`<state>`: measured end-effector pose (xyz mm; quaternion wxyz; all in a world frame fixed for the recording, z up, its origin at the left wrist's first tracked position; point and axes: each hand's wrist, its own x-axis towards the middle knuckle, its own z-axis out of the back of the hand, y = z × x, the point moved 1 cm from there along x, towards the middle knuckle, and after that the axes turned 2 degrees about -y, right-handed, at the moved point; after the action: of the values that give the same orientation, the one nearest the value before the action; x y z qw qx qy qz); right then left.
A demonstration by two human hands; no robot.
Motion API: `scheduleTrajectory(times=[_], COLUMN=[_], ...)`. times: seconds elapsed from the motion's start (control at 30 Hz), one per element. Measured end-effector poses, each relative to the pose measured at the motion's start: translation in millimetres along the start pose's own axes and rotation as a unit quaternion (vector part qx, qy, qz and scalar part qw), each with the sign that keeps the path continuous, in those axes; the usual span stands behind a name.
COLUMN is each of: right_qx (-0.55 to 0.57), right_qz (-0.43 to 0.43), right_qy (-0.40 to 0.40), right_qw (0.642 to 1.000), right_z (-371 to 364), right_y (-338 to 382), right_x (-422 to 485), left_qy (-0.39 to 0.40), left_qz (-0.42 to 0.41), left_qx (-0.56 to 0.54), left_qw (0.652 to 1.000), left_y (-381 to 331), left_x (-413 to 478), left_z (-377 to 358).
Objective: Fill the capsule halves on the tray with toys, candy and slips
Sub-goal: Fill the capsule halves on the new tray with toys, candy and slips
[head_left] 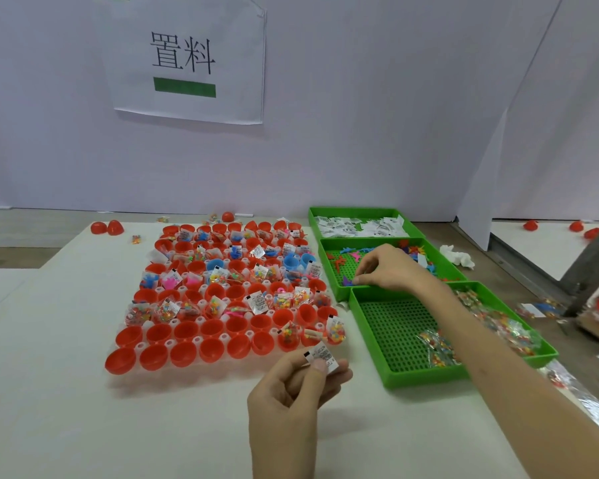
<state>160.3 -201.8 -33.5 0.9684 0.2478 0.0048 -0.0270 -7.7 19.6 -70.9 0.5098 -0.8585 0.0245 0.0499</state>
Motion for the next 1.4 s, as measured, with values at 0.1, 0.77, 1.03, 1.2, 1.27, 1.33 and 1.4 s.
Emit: scheduleTrajectory(times=[0.1, 0.77, 1.03, 1.2, 1.27, 1.33, 1.4], right_qx=[0.006, -0.043, -0.035, -0.071, -0.024, 0.106, 0.263], right_qz=[0.002, -0.001, -0.005, -0.007, 0.012, 0.031, 0.059], right_qy=[-0.014, -0.035, -0.006, -0.041, -0.097, -0.105, -0.041], right_qw=[1.0, 0.998, 0.999, 0.997, 0.995, 0.988, 0.962], right_z=[-2.8, -2.4, 3.3, 2.1, 6.5, 13.1, 15.7], right_y=[-1.0, -7.9, -3.7, -1.4, 2.8, 12.6, 29.0], right_x=[-2.9, -0.4, 2.4, 3.7, -5.6, -26.0, -56.8], left_qy=[0.011, -0.007, -0.011, -0.009, -0.006, 0.0, 0.002], left_qz=[0.005, -0.002, -0.003, 0.0, 0.001, 0.003, 0.006], left_qx=[0.007, 0.014, 0.014, 0.009, 0.008, 0.008, 0.005], left_qw=[1.0, 1.0, 1.0, 1.0, 1.0, 1.0, 1.0], left_y=[0.2, 1.9, 2.3, 1.7, 1.9, 2.1, 3.1], left_x=[0.3, 2.2, 1.8, 0.6, 0.8, 1.1, 1.3], left_z=[-0.1, -0.5, -0.2, -0.3, -0.3, -0.8, 0.2])
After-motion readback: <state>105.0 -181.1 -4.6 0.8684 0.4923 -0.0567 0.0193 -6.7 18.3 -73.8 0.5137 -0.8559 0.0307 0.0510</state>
